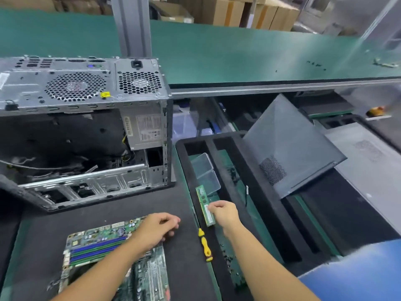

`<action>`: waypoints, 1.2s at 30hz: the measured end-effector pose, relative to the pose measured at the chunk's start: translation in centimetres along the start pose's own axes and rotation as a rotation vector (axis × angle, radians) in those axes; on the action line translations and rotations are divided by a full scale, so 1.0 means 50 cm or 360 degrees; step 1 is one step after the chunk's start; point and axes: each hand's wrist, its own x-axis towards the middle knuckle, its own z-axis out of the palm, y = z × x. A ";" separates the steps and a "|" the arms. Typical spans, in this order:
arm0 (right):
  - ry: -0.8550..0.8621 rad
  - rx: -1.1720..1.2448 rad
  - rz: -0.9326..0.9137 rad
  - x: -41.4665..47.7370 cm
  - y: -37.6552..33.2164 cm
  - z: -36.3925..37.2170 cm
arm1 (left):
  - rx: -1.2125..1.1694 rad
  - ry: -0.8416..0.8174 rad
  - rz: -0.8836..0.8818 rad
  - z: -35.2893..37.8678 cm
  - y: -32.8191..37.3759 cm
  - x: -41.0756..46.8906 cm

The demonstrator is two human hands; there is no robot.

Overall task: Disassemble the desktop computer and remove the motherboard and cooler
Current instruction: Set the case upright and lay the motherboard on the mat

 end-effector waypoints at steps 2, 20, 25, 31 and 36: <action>0.0022 -0.0063 0.0019 0.029 0.001 0.008 | -0.0010 0.0046 -0.0018 -0.004 -0.008 0.000; 0.0046 -0.0551 -0.0011 0.047 -0.005 0.063 | -0.0050 0.0295 0.0033 -0.094 -0.019 -0.071; 0.0280 -0.0540 -0.0233 0.013 -0.028 0.074 | 0.0027 0.0480 0.0094 -0.197 -0.057 -0.129; -0.0398 -0.0643 -0.0920 -0.148 -0.065 0.207 | 0.0427 0.0500 -0.0037 -0.329 -0.166 -0.204; -0.0989 -0.1044 -0.1050 -0.244 -0.059 0.319 | 0.0627 0.0311 -0.0029 -0.347 -0.232 -0.228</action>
